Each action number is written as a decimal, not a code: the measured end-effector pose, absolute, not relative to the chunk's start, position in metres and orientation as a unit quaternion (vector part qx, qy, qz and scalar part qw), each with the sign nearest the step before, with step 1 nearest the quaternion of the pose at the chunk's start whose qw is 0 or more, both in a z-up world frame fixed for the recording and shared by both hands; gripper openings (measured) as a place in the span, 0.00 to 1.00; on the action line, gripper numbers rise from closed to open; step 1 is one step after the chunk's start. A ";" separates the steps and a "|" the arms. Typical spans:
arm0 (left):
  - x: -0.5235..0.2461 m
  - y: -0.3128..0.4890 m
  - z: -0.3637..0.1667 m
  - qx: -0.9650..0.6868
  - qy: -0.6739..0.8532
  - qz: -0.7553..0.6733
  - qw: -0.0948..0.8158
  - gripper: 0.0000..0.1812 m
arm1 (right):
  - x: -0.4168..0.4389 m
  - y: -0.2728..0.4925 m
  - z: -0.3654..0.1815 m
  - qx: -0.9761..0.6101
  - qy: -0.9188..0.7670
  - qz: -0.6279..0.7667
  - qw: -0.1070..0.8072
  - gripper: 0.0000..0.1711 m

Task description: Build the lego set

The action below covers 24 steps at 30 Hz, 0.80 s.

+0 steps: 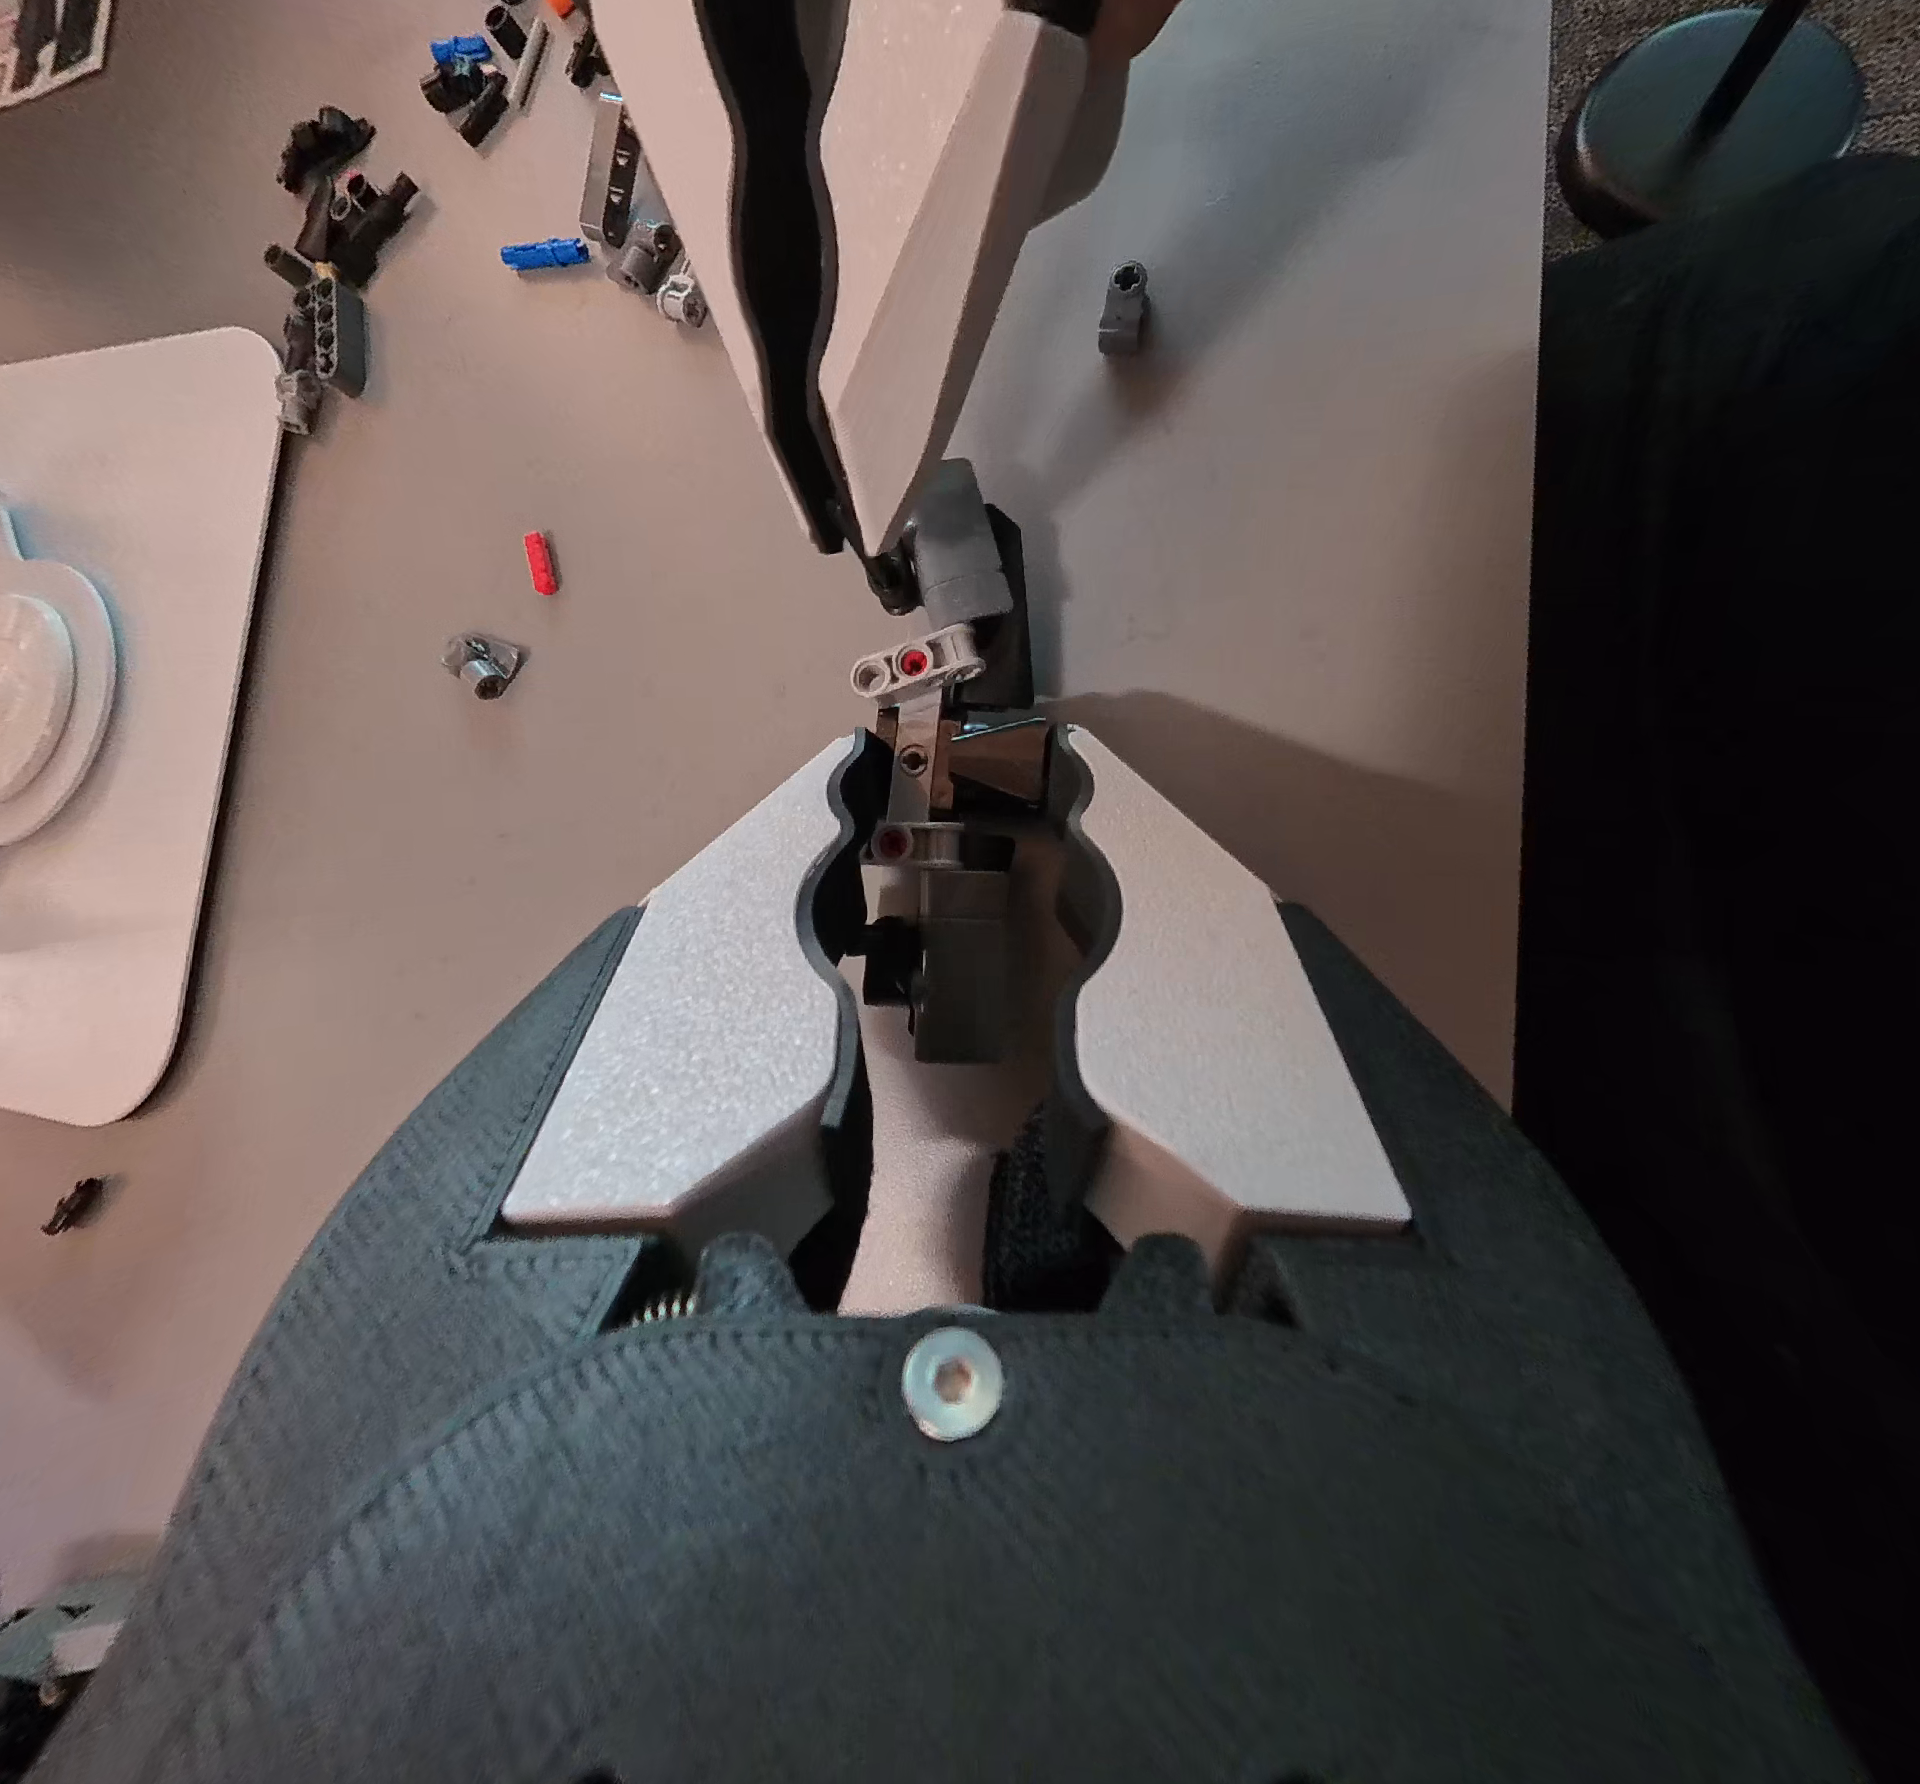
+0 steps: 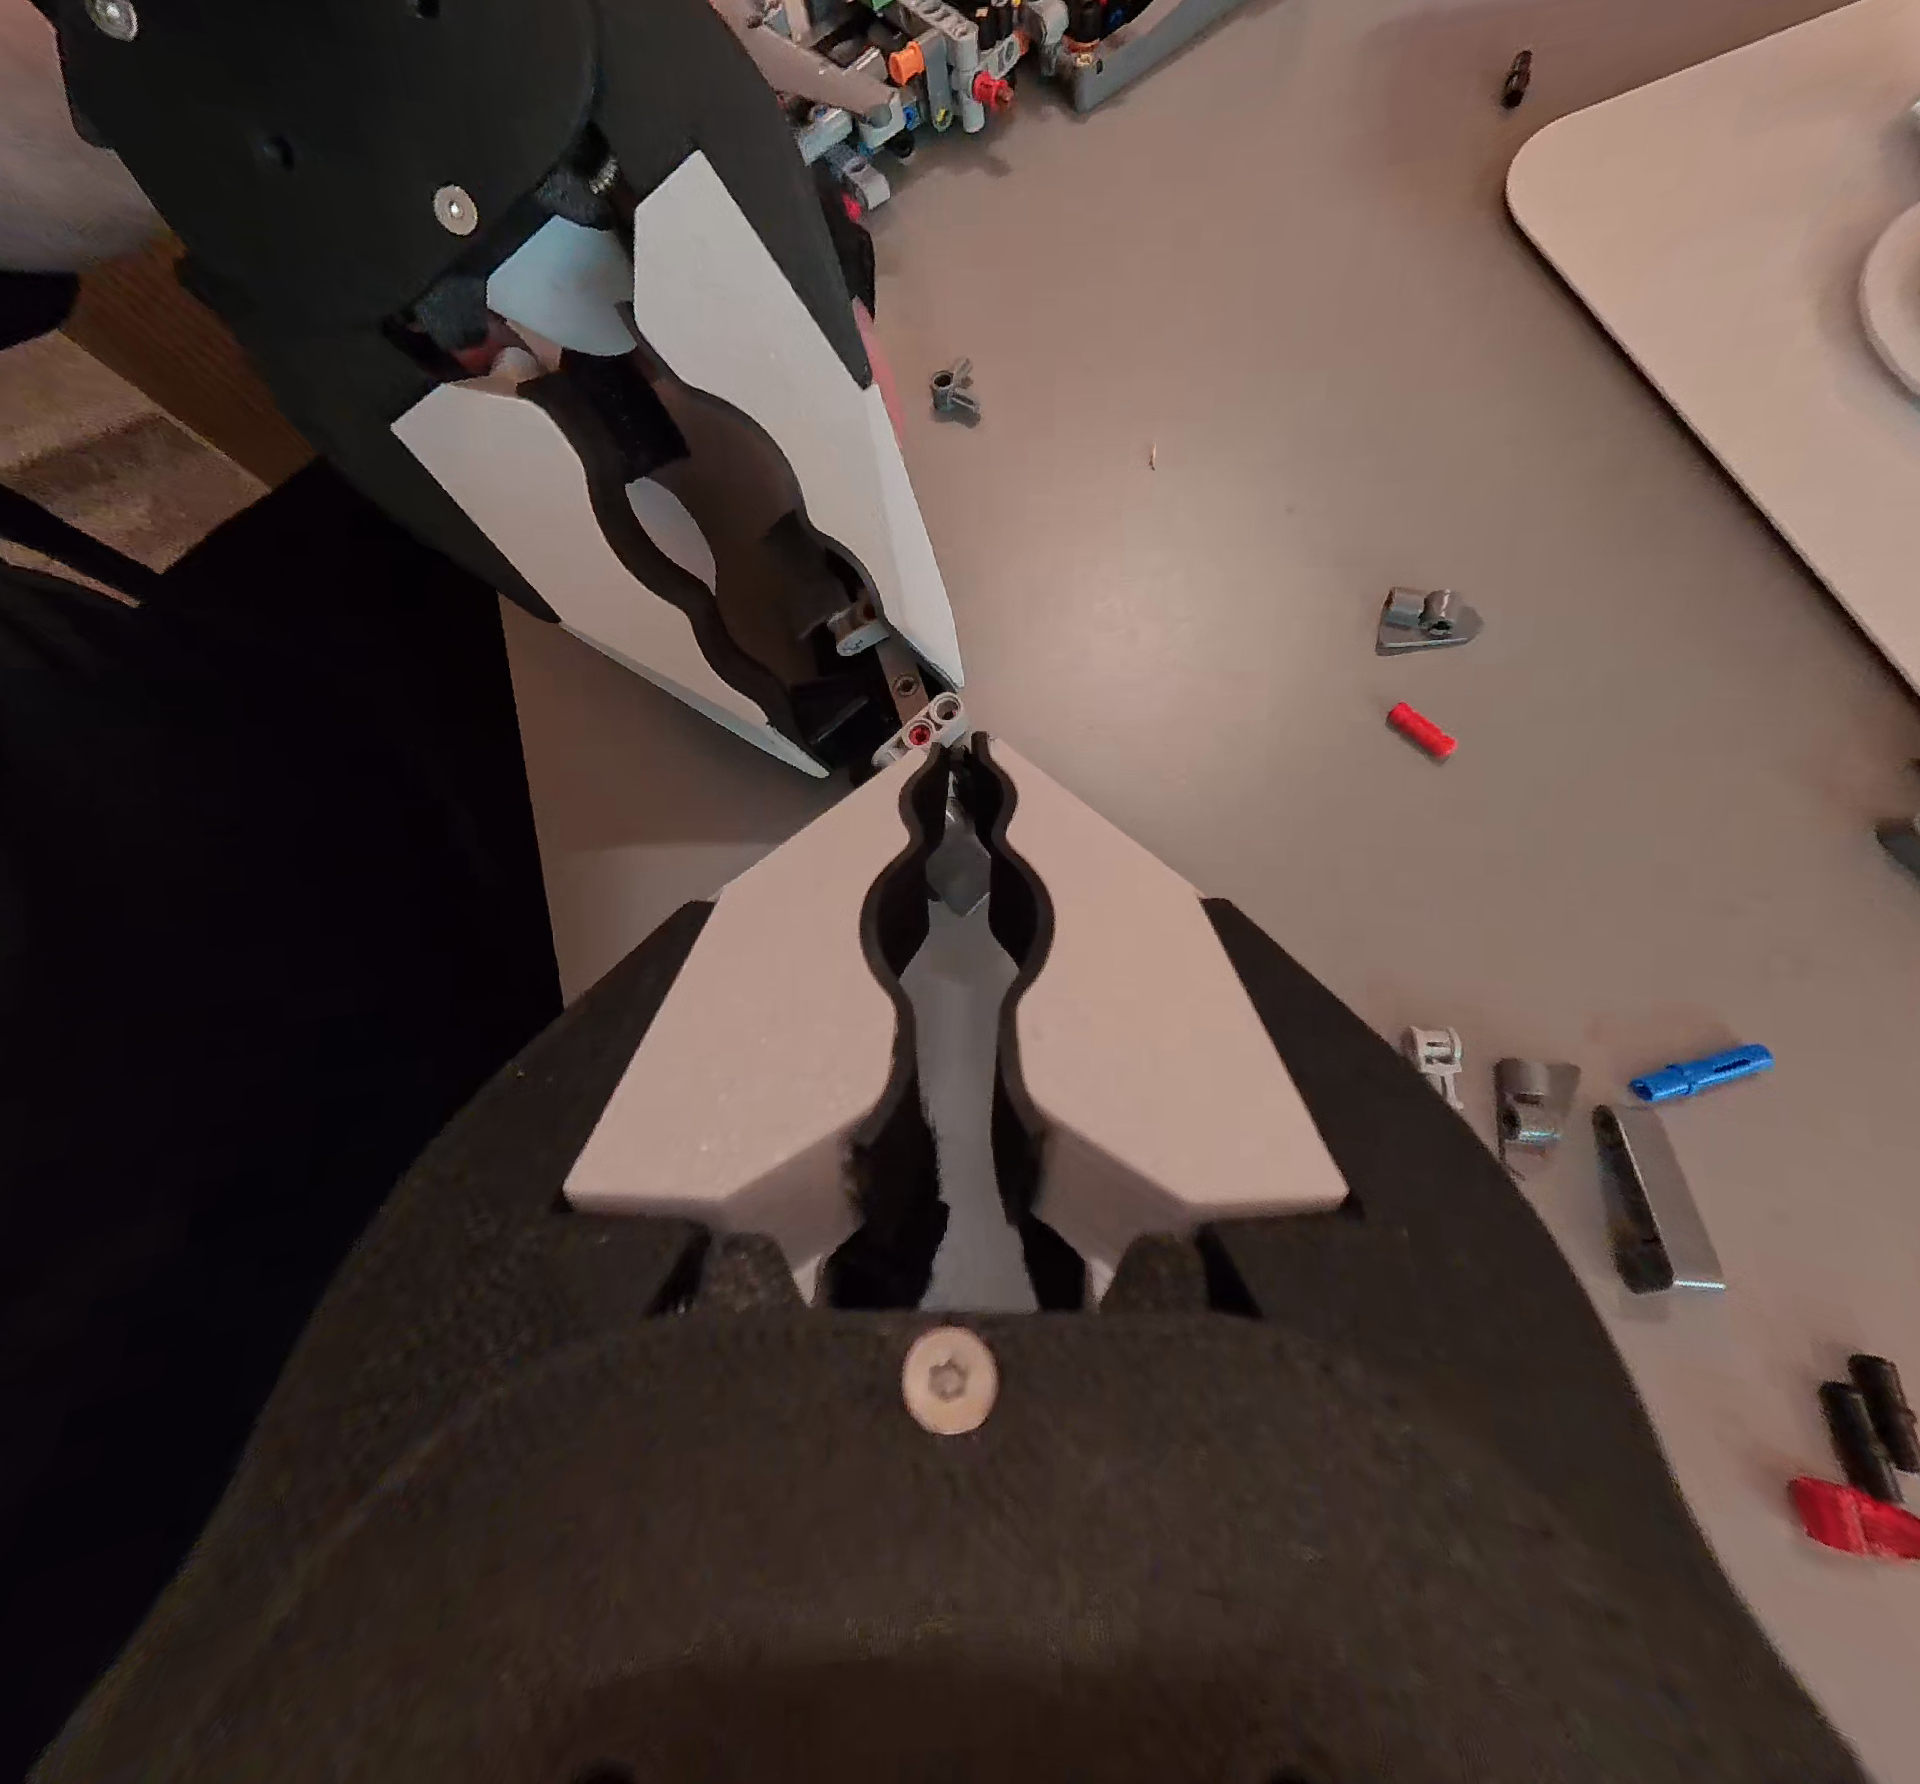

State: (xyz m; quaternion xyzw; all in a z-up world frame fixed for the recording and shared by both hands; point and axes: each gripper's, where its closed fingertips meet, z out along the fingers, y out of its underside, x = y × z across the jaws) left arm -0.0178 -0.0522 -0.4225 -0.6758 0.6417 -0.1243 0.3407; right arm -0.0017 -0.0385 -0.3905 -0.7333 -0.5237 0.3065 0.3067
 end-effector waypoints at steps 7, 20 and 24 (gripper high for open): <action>-0.017 -0.052 -0.422 -0.677 0.640 -0.128 0.341 0.17 | 0.018 -0.043 -0.396 -0.735 -0.551 0.278 0.282 0.15; -0.017 -0.052 -0.422 -0.677 0.638 -0.127 0.343 0.17 | 0.013 -0.050 -0.416 -0.738 -0.588 0.207 0.260 0.09; -0.017 -0.052 -0.422 -0.678 0.636 -0.128 0.345 0.17 | 0.012 -0.053 -0.415 -0.756 -0.568 0.204 0.254 0.09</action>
